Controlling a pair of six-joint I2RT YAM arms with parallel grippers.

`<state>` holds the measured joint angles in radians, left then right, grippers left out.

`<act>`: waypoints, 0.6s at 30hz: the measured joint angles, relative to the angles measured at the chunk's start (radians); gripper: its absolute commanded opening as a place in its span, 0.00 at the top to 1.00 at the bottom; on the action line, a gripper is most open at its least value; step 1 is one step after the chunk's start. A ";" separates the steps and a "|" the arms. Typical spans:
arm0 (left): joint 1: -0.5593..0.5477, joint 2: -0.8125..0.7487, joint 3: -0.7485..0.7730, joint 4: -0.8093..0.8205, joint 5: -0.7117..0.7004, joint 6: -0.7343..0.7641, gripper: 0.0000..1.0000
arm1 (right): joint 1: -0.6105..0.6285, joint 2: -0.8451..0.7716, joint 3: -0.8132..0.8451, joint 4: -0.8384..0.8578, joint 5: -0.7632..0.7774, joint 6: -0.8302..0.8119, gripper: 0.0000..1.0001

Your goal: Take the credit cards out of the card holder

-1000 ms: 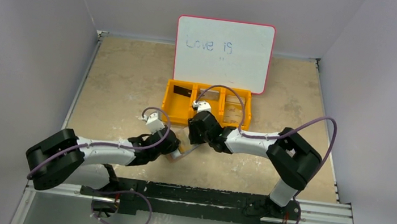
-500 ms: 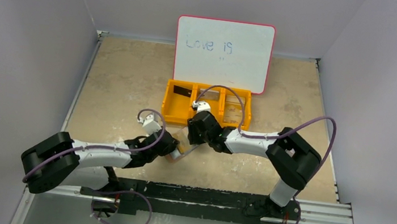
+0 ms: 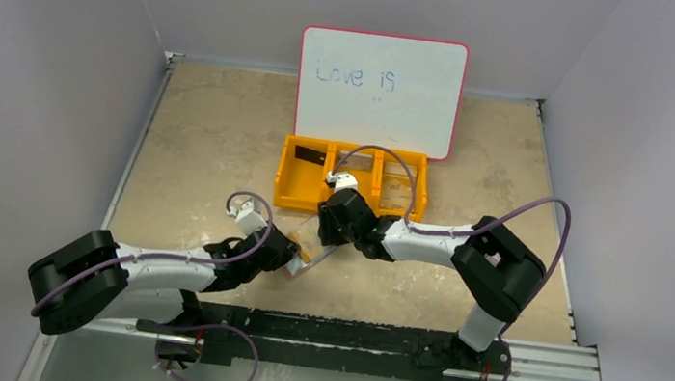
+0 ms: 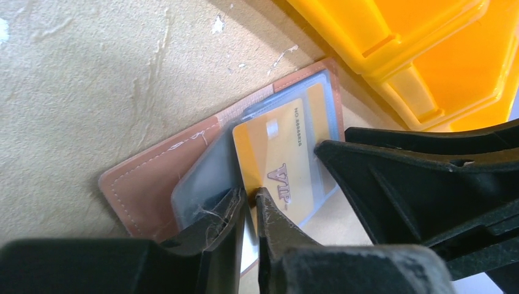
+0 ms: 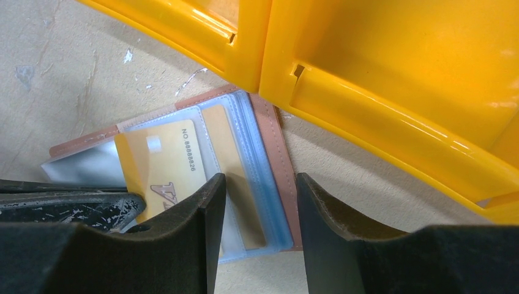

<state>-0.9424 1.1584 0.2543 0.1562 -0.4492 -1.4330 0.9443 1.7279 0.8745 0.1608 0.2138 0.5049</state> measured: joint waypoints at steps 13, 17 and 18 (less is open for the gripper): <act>0.000 0.034 -0.015 0.067 -0.001 -0.012 1.00 | 0.000 0.000 0.000 0.000 0.000 0.002 0.53; 0.000 -0.010 -0.019 0.016 -0.001 -0.020 1.00 | 0.000 0.000 0.000 0.000 0.000 0.004 0.53; 0.000 -0.031 -0.024 -0.002 -0.001 -0.023 1.00 | 0.000 0.000 0.000 0.000 0.000 0.004 0.53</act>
<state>-0.9424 1.1278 0.2302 0.1539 -0.4503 -1.4555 0.9443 1.7279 0.8749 0.1604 0.2138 0.5091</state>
